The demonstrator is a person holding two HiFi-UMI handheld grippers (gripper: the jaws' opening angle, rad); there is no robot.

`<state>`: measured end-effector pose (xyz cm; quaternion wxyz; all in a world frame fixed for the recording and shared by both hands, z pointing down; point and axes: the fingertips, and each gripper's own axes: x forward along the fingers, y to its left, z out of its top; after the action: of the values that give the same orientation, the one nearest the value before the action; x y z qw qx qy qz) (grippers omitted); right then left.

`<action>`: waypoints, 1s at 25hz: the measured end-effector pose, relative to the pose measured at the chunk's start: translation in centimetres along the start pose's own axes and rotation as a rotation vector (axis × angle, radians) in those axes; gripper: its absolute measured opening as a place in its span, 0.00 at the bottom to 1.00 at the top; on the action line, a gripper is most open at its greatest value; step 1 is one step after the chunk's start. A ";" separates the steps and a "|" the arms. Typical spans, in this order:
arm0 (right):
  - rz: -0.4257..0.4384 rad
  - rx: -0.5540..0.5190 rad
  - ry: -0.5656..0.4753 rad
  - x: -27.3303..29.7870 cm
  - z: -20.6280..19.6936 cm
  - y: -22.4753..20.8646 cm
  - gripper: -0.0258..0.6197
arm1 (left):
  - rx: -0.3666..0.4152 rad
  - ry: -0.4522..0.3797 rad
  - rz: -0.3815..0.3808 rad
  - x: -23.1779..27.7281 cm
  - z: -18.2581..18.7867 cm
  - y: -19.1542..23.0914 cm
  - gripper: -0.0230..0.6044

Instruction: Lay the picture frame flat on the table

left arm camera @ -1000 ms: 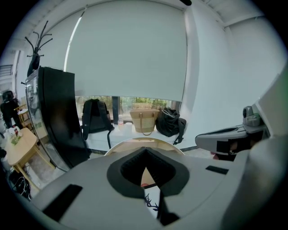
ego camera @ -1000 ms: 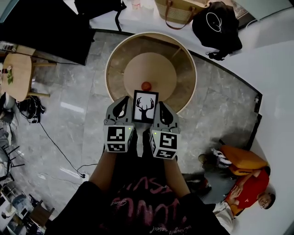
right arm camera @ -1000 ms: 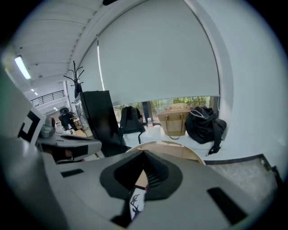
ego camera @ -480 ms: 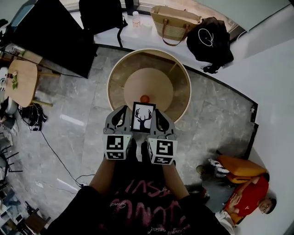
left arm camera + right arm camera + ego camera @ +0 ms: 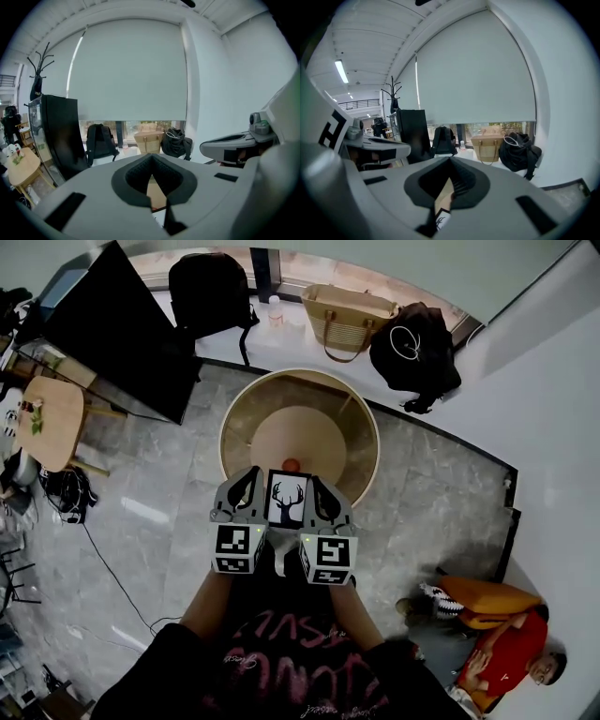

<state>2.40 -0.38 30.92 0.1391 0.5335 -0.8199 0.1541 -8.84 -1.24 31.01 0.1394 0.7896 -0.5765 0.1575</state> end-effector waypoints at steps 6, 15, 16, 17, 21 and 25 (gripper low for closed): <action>0.003 -0.023 -0.033 -0.7 2.3 -0.4 0.07 | 0.010 -0.035 0.004 -0.6 2.3 0.0 0.05; 0.010 -0.044 -0.094 -1.2 5.9 -0.8 0.07 | 0.012 -0.115 0.004 -0.9 7.2 0.0 0.05; 0.010 -0.048 -0.100 -1.3 6.3 -0.8 0.07 | 0.015 -0.122 0.005 -1.0 7.6 0.0 0.05; 0.009 -0.051 -0.107 -1.4 6.7 -0.8 0.07 | 0.020 -0.129 0.006 -1.1 8.0 0.0 0.05; 0.012 -0.065 -0.135 -1.8 8.3 -0.6 0.07 | 0.027 -0.156 0.009 -1.7 9.4 0.1 0.05; 0.021 -0.085 -0.157 -2.5 9.3 -0.5 0.07 | 0.031 -0.186 0.011 -2.3 10.7 -0.2 0.05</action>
<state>3.21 -2.22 21.50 0.0952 0.5290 -0.8397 0.0782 -8.37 -3.46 20.33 0.0719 0.7998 -0.5886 0.0931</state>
